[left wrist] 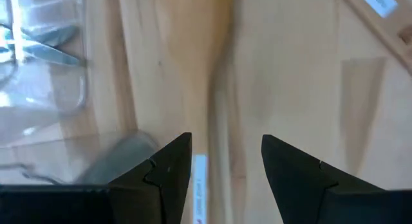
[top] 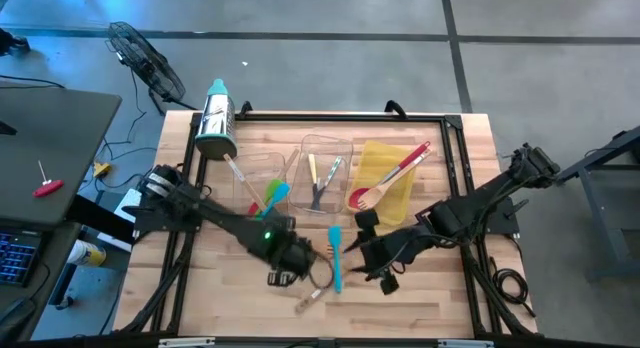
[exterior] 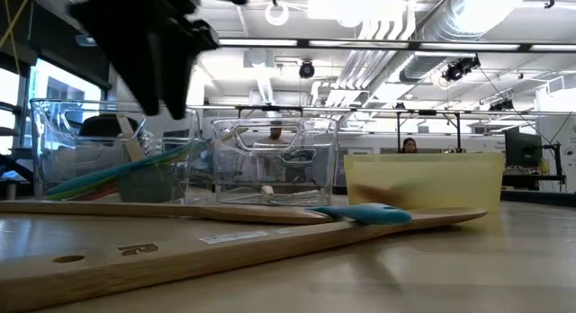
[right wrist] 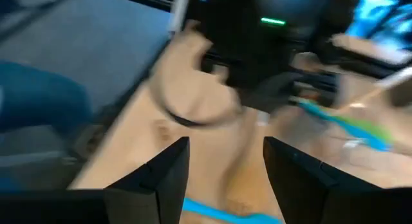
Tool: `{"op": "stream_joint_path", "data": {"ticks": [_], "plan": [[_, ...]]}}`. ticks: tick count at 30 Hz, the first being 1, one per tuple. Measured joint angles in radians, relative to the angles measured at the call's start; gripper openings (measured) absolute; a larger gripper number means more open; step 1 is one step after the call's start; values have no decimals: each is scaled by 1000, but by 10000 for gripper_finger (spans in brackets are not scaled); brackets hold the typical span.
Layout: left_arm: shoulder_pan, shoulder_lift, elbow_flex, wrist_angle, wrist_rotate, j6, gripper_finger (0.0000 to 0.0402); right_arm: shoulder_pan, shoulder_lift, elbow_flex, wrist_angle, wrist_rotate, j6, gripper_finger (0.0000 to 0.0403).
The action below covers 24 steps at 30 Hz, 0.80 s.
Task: Pick & Place Kitchen Items
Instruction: Put the brown serving spork into the yellow bin
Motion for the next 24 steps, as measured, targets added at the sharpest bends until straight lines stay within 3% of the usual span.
{"op": "stream_joint_path", "data": {"ticks": [8, 12, 24], "plan": [[124, 0, -20, 99, 111, 65, 182, 31, 0, 0, 3, -151, 61, 190], [146, 0, -73, 171, 174, 92, 182, 46, 0, -1, 3, -152, 60, 190], [143, -4, -155, 253, 159, 96, 182, 49, 0, -1, 0, -145, 32, 190]]}}
